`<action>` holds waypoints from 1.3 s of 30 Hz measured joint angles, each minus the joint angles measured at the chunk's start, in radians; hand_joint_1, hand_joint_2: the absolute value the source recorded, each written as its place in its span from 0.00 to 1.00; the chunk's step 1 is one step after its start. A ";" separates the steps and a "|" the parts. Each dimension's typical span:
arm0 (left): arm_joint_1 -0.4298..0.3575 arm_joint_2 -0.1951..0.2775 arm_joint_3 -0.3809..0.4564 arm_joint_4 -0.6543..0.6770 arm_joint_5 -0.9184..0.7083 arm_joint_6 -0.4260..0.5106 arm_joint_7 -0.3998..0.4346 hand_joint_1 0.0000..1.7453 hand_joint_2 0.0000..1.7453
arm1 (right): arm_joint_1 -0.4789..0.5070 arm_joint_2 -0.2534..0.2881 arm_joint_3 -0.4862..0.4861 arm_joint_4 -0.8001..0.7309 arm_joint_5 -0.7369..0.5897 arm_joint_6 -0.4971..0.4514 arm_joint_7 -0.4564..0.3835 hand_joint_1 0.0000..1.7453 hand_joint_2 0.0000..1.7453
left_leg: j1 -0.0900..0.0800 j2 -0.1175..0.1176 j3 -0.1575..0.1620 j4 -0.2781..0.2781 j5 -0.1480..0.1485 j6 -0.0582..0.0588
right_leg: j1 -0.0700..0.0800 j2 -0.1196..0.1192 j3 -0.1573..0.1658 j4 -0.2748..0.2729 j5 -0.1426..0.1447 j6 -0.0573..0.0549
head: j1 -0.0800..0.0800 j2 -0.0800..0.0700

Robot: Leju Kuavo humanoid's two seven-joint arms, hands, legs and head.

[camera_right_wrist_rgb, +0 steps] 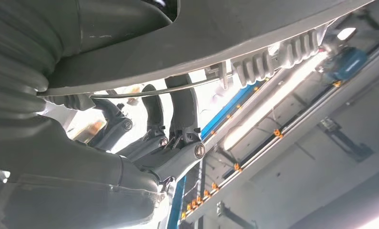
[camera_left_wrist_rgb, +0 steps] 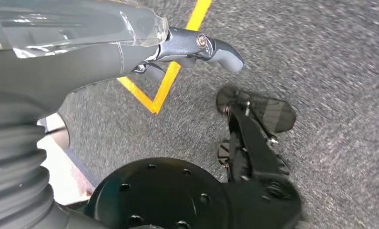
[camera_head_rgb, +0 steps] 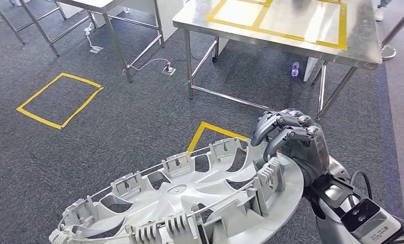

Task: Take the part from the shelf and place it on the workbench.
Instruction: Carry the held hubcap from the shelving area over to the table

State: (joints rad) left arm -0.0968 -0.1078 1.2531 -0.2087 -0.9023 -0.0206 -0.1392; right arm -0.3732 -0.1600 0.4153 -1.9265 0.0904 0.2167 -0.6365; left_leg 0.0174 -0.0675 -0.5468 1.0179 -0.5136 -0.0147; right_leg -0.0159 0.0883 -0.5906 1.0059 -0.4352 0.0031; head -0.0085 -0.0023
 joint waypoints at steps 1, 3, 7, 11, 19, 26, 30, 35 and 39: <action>0.001 0.000 0.000 0.000 -0.001 0.000 -0.001 0.00 1.00 | 0.000 0.001 0.000 0.000 0.001 0.000 0.000 1.00 1.00 | 0.001 -0.013 0.012 -0.025 0.002 0.002 | 0.000 0.011 -0.004 0.000 0.003 0.007 | 0.000 0.000; 0.001 0.000 0.000 0.000 -0.002 -0.001 -0.003 0.00 1.00 | 0.000 0.004 0.001 0.000 0.003 -0.001 -0.001 1.00 1.00 | -0.002 0.001 0.015 -0.029 0.001 0.012 | -0.004 0.033 -0.014 -0.003 0.011 0.020 | 0.000 0.000; -0.001 0.002 0.000 0.000 -0.005 -0.003 -0.008 0.00 1.00 | -0.001 0.004 0.001 0.000 0.007 -0.008 -0.002 1.00 1.00 | -0.002 0.053 0.014 -0.034 0.010 0.038 | -0.002 -0.044 -0.075 0.113 -0.056 0.034 | 0.009 0.000; 0.005 0.005 0.000 0.000 -0.009 -0.004 -0.010 0.00 1.00 | 0.001 0.006 0.009 0.001 0.025 -0.024 -0.002 1.00 1.00 | -0.007 0.097 0.012 -0.033 0.006 0.041 | -0.001 -0.080 -0.151 0.299 -0.121 0.037 | 0.012 0.000; -0.001 0.006 0.000 0.000 -0.014 -0.012 -0.012 0.00 1.00 | 0.001 0.009 0.016 0.000 0.044 -0.040 -0.002 1.00 1.00 | -0.010 0.116 0.024 -0.031 -0.011 0.007 | 0.009 -0.098 0.023 0.003 -0.040 0.001 | 0.011 0.000; 0.004 0.008 -0.001 -0.001 -0.015 -0.019 -0.014 0.00 1.00 | 0.002 0.015 0.022 -0.003 0.051 -0.045 -0.002 1.00 1.00 | -0.006 0.072 -0.178 0.270 -0.078 -0.011 | 0.002 -0.078 0.065 -0.003 -0.073 -0.023 | 0.001 0.000; 0.006 0.012 -0.001 -0.001 -0.016 -0.021 -0.015 0.00 1.00 | 0.000 0.015 0.023 -0.003 0.052 -0.048 0.001 1.00 1.00 | -0.009 0.069 -0.105 0.046 0.072 -0.001 | 0.002 -0.066 0.116 -0.005 -0.117 -0.012 | 0.001 0.000; 0.007 0.014 -0.001 -0.001 -0.018 -0.022 -0.017 0.00 1.00 | 0.000 0.014 0.023 -0.009 0.051 -0.051 0.004 1.00 1.00 | -0.010 0.068 -0.045 -0.020 0.043 0.033 | 0.005 -0.063 0.124 0.030 -0.109 0.018 | 0.002 0.000; 0.008 0.015 -0.001 -0.001 -0.018 -0.022 -0.019 0.00 1.00 | 0.000 0.012 0.021 -0.011 0.049 -0.056 0.003 1.00 1.00 | -0.006 0.068 0.015 -0.028 -0.001 0.049 | 0.005 -0.076 -0.051 0.266 -0.132 0.029 | 0.008 0.000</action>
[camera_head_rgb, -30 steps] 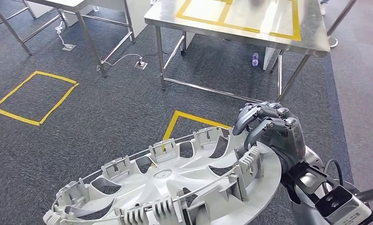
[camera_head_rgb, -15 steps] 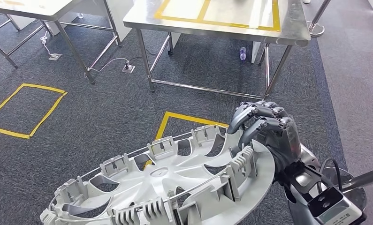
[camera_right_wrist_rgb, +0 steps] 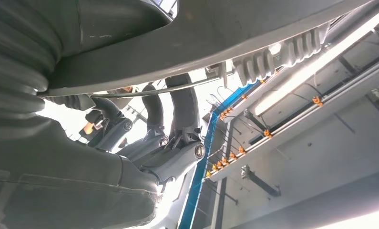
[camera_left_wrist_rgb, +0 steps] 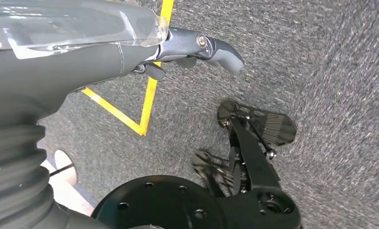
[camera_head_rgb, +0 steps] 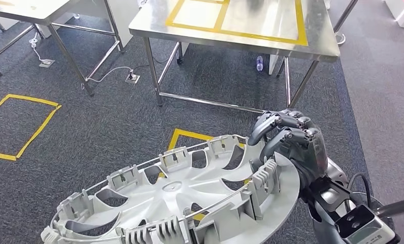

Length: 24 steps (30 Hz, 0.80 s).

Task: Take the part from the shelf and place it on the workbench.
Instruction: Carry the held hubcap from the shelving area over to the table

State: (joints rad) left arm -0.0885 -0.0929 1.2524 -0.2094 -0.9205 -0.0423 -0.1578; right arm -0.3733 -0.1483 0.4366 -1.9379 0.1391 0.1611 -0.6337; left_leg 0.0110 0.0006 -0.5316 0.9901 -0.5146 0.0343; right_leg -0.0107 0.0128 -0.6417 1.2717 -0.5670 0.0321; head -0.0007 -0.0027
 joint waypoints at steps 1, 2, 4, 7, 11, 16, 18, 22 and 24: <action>0.001 0.000 0.000 0.000 0.000 0.000 0.000 0.00 1.00 | 0.001 -0.001 0.000 0.000 0.000 -0.001 0.000 1.00 1.00 | 0.000 -0.001 0.016 0.000 -0.014 0.000 | 0.000 0.000 -0.045 0.032 -0.037 0.002 | 0.001 0.000; 0.002 0.000 0.000 0.000 0.000 0.000 0.000 0.00 1.00 | 0.003 -0.002 0.000 0.000 0.000 -0.002 0.000 1.00 1.00 | 0.000 -0.002 0.034 0.000 -0.028 0.000 | -0.001 -0.001 -0.077 0.038 -0.070 0.004 | 0.001 0.000; 0.002 0.000 0.000 0.000 0.000 0.000 0.000 0.00 1.00 | 0.005 -0.006 -0.001 0.000 0.000 -0.002 -0.001 1.00 1.00 | 0.000 -0.005 0.075 0.000 -0.061 -0.004 | -0.002 -0.004 -0.105 -0.027 -0.073 0.003 | 0.001 0.000; 0.005 0.000 0.000 0.000 0.000 0.000 0.000 0.00 1.00 | 0.014 -0.009 -0.001 0.002 -0.002 -0.003 -0.003 1.00 1.00 | -0.003 -0.006 0.128 0.002 -0.121 -0.019 | 0.000 -0.024 -0.103 -0.181 0.134 -0.008 | 0.001 0.000; -0.006 0.000 0.000 0.000 0.000 0.001 0.000 0.00 1.00 | 0.012 -0.009 -0.003 -0.002 -0.004 -0.004 -0.004 1.00 1.00 | -0.003 -0.001 0.136 0.072 -0.112 -0.044 | 0.004 -0.021 -0.071 -0.198 0.177 -0.037 | -0.003 0.000; -0.009 -0.003 0.000 0.001 0.000 0.000 -0.002 0.00 1.00 | 0.008 -0.007 -0.003 -0.005 -0.006 -0.004 -0.008 1.00 1.00 | -0.001 -0.001 -0.092 0.322 -0.161 -0.055 | 0.002 -0.008 0.000 -0.215 0.120 -0.058 | -0.005 0.000; -0.006 -0.002 0.000 0.001 0.000 0.000 -0.002 0.00 1.00 | 0.008 -0.007 -0.003 -0.005 -0.006 -0.004 -0.008 1.00 1.00 | -0.001 -0.001 -0.136 0.294 -0.217 -0.054 | 0.003 -0.002 0.035 -0.216 0.092 -0.058 | -0.005 0.000; 0.000 -0.001 0.000 0.001 0.000 0.001 -0.003 0.00 1.00 | 0.006 -0.007 -0.003 -0.003 -0.008 -0.003 -0.009 1.00 1.00 | -0.011 -0.006 -0.134 0.102 -0.024 -0.033 | 0.008 0.004 0.098 -0.216 0.038 -0.049 | -0.004 0.000; 0.003 0.001 0.000 0.001 -0.001 0.001 -0.003 0.00 1.00 | 0.005 -0.007 -0.004 -0.002 -0.010 -0.003 -0.010 1.00 1.00 | -0.015 -0.011 -0.120 0.069 0.040 -0.022 | 0.011 0.010 0.114 -0.213 0.026 -0.036 | -0.005 0.000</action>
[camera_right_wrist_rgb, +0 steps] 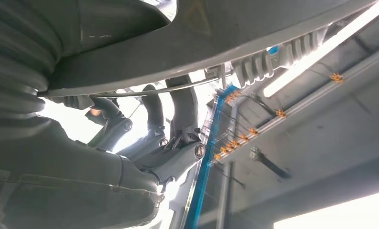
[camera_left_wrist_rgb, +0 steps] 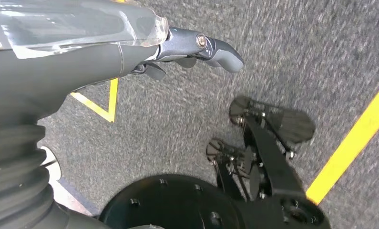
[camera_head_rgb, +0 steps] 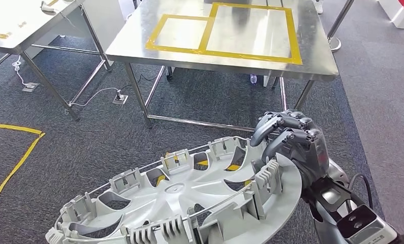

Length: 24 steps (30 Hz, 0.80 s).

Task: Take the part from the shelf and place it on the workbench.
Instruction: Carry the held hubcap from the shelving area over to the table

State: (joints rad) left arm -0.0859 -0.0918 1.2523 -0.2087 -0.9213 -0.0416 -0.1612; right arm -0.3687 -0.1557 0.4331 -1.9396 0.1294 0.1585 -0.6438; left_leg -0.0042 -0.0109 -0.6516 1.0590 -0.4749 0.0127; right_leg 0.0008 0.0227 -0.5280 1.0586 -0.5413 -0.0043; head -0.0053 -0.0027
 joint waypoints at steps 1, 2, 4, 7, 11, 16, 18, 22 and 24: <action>0.000 0.000 0.000 0.000 0.000 0.000 -0.001 0.00 1.00 | -0.001 0.000 0.000 0.000 0.000 0.000 0.000 1.00 1.00 | 0.002 -0.001 0.011 -0.005 0.003 0.004 | 0.001 0.002 0.002 0.006 0.001 0.006 | -0.001 0.000; -0.001 -0.001 0.000 0.000 0.000 0.000 -0.001 0.00 1.00 | -0.002 0.000 -0.001 -0.001 0.000 0.000 0.001 1.00 1.00 | 0.004 -0.001 0.023 -0.011 0.007 0.008 | 0.001 0.001 -0.002 0.022 0.005 0.011 | -0.001 0.000; -0.004 -0.001 0.000 0.000 -0.001 0.000 -0.002 0.00 1.00 | -0.007 0.001 -0.001 -0.002 -0.001 -0.001 0.002 1.00 1.00 | 0.009 -0.001 0.044 -0.020 -0.002 0.016 | -0.001 -0.005 -0.039 0.090 0.008 0.021 | 0.002 0.000; -0.004 -0.002 0.000 0.000 -0.005 0.000 -0.003 0.00 1.00 | -0.007 0.001 -0.002 -0.003 -0.002 -0.003 0.004 1.00 1.00 | 0.010 0.004 0.069 -0.024 -0.027 0.023 | -0.004 -0.011 -0.150 0.239 -0.056 0.035 | 0.004 0.000; -0.004 -0.004 0.000 0.000 -0.009 0.000 -0.004 0.00 1.00 | -0.002 0.000 -0.002 -0.002 -0.006 -0.003 0.004 1.00 1.00 | 0.011 0.016 0.123 -0.024 -0.073 0.018 | -0.006 -0.022 -0.183 0.161 -0.026 0.035 | 0.005 0.000; -0.003 -0.003 0.000 0.000 -0.010 0.003 -0.006 0.00 1.00 | -0.006 0.001 -0.002 0.000 -0.009 -0.001 0.004 1.00 1.00 | 0.003 0.045 0.170 -0.026 -0.120 -0.010 | 0.000 -0.062 -0.153 0.019 0.100 0.005 | 0.004 0.000; -0.006 -0.003 0.000 0.000 -0.010 0.004 -0.007 0.00 1.00 | -0.010 0.002 -0.002 -0.001 -0.010 0.000 0.004 1.00 1.00 | 0.004 0.046 0.166 0.004 -0.119 -0.019 | -0.005 -0.045 -0.138 0.013 0.097 -0.008 | 0.002 0.000; -0.009 -0.005 -0.001 0.000 -0.011 0.003 -0.008 0.00 1.00 | -0.018 0.005 -0.002 -0.002 -0.015 0.000 0.005 1.00 1.00 | 0.010 0.018 0.026 0.210 -0.177 -0.033 | -0.008 -0.016 -0.106 0.008 0.074 -0.023 | -0.003 0.000; -0.007 -0.005 -0.001 0.000 -0.013 0.003 -0.008 0.00 1.00 | -0.019 0.006 -0.001 -0.002 -0.017 0.000 0.008 1.00 1.00 | 0.010 0.016 -0.034 0.250 -0.197 -0.033 | -0.007 0.002 -0.091 0.008 0.061 -0.023 | -0.003 0.000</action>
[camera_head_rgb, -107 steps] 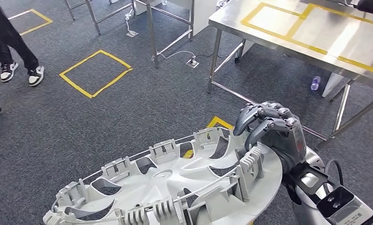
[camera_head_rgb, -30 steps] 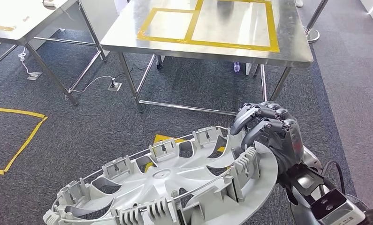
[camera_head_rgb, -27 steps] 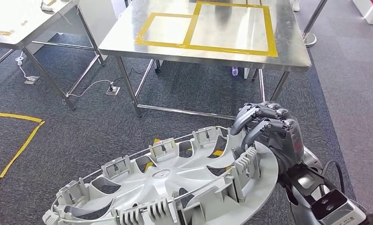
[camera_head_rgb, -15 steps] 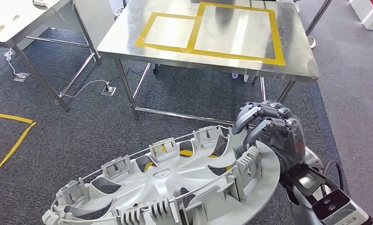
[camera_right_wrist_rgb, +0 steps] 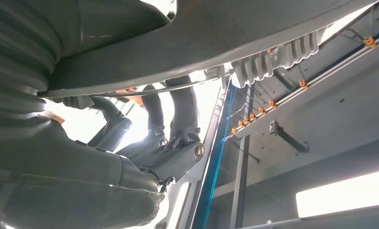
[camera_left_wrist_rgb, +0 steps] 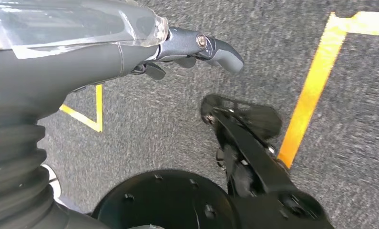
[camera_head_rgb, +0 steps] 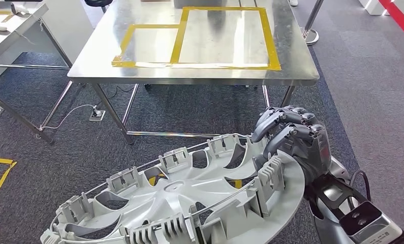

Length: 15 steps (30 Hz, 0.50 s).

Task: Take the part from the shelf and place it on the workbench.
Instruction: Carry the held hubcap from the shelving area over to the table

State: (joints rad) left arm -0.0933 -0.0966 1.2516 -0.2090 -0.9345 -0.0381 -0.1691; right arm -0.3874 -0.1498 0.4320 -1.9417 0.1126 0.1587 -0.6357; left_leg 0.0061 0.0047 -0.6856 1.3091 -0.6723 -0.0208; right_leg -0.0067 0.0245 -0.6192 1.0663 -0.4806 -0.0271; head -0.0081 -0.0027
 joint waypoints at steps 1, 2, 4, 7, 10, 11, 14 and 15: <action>0.000 0.000 0.000 0.000 -0.001 0.000 0.000 0.00 1.00 | 0.000 0.000 0.000 0.000 0.000 0.000 0.002 1.00 1.00 | 0.000 -0.001 -0.007 -0.025 0.023 0.002 | 0.000 0.009 0.009 0.000 -0.007 0.001 | 0.000 0.000; 0.000 0.000 0.000 0.000 -0.002 0.000 -0.001 0.00 1.00 | -0.001 0.001 0.001 0.000 0.000 -0.001 0.004 1.00 1.00 | -0.001 -0.006 0.002 -0.080 0.070 0.006 | 0.001 0.017 0.020 0.000 -0.014 0.003 | 0.000 0.000; 0.000 0.002 0.000 0.000 -0.004 -0.002 -0.004 0.00 1.00 | -0.001 0.003 0.002 0.000 0.003 -0.008 0.006 1.00 1.00 | -0.004 -0.027 0.033 -0.200 0.151 0.019 | 0.000 0.030 0.036 -0.001 -0.027 0.007 | 0.001 0.000; 0.000 0.005 -0.001 0.000 -0.004 -0.004 -0.009 0.00 1.00 | 0.002 0.003 0.006 0.000 0.015 -0.023 0.004 1.00 1.00 | -0.011 -0.042 0.052 -0.260 0.157 0.038 | -0.001 0.043 0.046 0.002 -0.032 0.025 | 0.001 0.000; 0.002 0.007 -0.001 -0.001 -0.003 -0.004 -0.011 0.00 1.00 | 0.003 0.001 0.010 0.000 0.022 -0.031 0.000 1.00 1.00 | -0.003 -0.035 0.087 -0.274 0.177 0.052 | 0.001 0.026 0.041 0.038 -0.047 0.044 | 0.004 0.000; 0.001 0.007 -0.001 -0.001 -0.002 -0.004 -0.011 0.00 1.00 | 0.001 0.001 0.011 0.000 0.022 -0.033 -0.001 1.00 1.00 | 0.000 -0.031 0.097 -0.276 0.176 0.055 | 0.001 0.013 0.023 0.074 -0.065 0.048 | 0.006 0.000; 0.003 0.007 -0.001 0.000 -0.002 -0.004 -0.012 0.00 1.00 | 0.003 0.000 0.016 0.000 0.023 -0.035 -0.003 1.00 1.00 | 0.000 -0.024 0.107 -0.276 0.164 0.058 | -0.003 -0.011 -0.078 0.222 -0.126 0.061 | 0.009 0.000; 0.004 0.007 -0.001 0.000 -0.002 -0.004 -0.012 0.00 1.00 | 0.004 0.000 0.018 0.001 0.024 -0.035 -0.003 1.00 1.00 | 0.000 -0.022 0.112 -0.276 0.158 0.057 | -0.004 -0.013 -0.100 0.239 -0.127 0.064 | 0.009 0.000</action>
State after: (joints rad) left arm -0.0898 -0.0897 1.2509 -0.2094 -0.9365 -0.0421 -0.1807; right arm -0.3834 -0.1503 0.4498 -1.9411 0.1365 0.1236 -0.6386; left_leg 0.0066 -0.0175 -0.5738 1.0330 -0.5138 0.0366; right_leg -0.0112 0.0115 -0.7189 1.3051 -0.6079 0.0369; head 0.0010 -0.0027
